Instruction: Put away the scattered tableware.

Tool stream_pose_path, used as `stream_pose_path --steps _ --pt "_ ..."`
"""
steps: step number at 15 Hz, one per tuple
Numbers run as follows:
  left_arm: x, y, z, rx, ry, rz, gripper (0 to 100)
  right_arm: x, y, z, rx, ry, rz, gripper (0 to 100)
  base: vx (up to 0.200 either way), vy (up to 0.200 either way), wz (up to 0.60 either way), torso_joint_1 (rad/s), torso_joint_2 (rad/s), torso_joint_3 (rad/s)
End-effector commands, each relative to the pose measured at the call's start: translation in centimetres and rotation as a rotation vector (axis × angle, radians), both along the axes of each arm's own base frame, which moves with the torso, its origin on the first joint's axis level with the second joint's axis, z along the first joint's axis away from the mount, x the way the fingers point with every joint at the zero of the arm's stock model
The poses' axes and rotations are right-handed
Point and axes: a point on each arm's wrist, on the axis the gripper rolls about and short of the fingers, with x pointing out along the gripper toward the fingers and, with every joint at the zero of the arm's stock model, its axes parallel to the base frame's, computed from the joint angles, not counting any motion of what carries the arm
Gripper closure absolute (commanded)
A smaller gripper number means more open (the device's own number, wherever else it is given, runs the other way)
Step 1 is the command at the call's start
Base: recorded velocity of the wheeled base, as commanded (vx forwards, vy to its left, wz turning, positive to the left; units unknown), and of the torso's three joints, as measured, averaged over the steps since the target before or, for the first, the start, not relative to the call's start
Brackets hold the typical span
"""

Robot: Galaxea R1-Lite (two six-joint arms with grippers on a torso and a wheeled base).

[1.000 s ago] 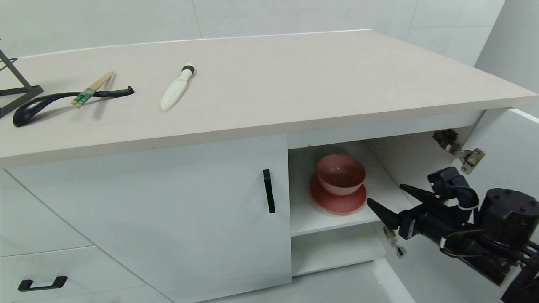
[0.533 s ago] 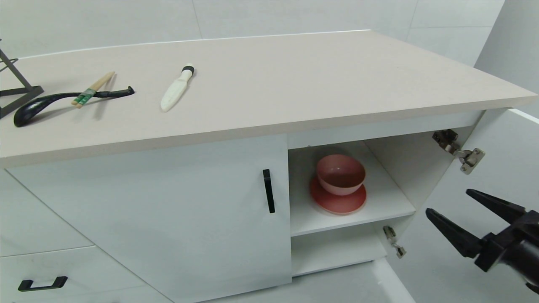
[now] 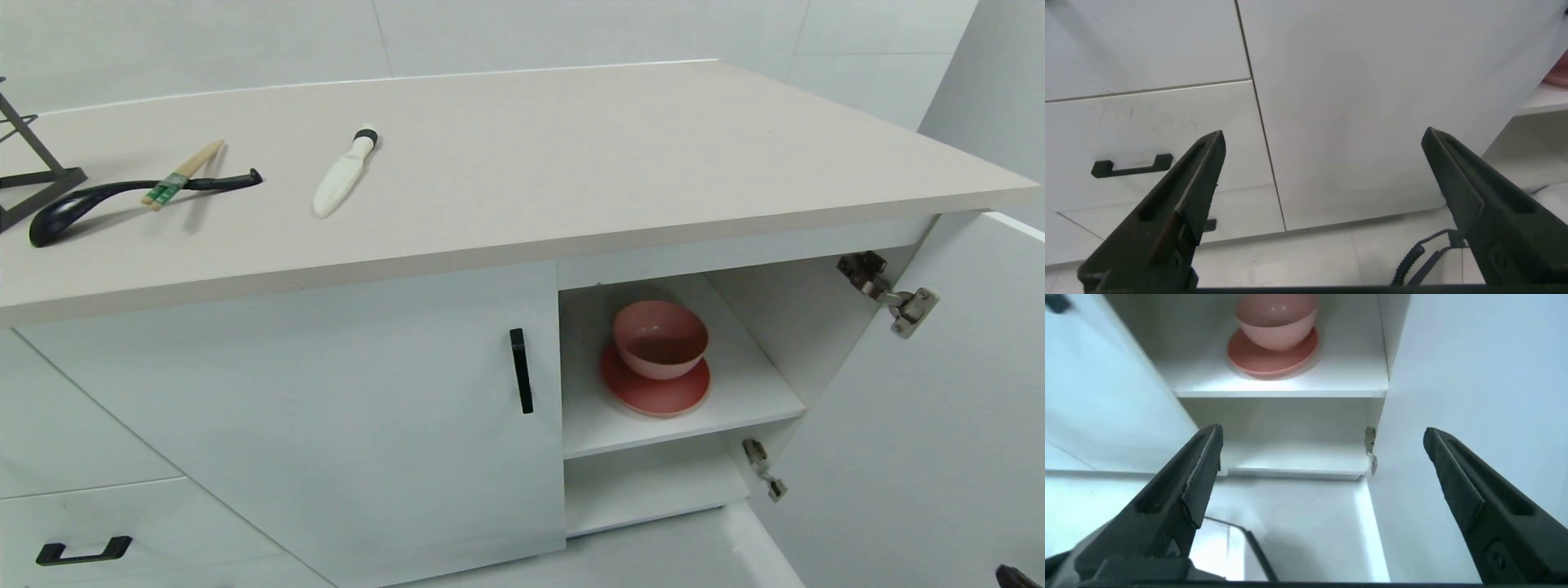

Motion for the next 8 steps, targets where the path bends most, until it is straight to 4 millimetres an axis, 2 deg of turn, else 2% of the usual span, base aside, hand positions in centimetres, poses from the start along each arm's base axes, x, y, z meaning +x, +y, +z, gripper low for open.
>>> stream_pose_path --steps 1,4,6,8 --pt "0.0 0.0 0.0 0.0 -0.001 0.001 0 -3.9 -0.6 -2.2 0.046 -0.122 0.012 0 0.0 0.0 0.0 0.0 0.0 0.0" --pt "0.0 0.0 0.0 -0.003 -0.001 0.001 0 -4.0 -0.6 -3.1 0.033 -0.05 0.005 0 0.0 0.0 0.0 0.0 0.0 0.0" --pt "0.0 0.0 0.1 -0.004 -0.003 -0.001 0 -4.0 -0.9 -3.8 -0.059 0.001 -0.095 0 0.0 0.0 0.0 0.0 0.0 0.0" --pt "0.0 0.0 0.1 -0.006 -0.003 -0.004 0 -4.0 -0.9 -3.8 -0.06 -0.008 -0.105 0 0.0 0.0 0.0 0.0 0.0 0.0"
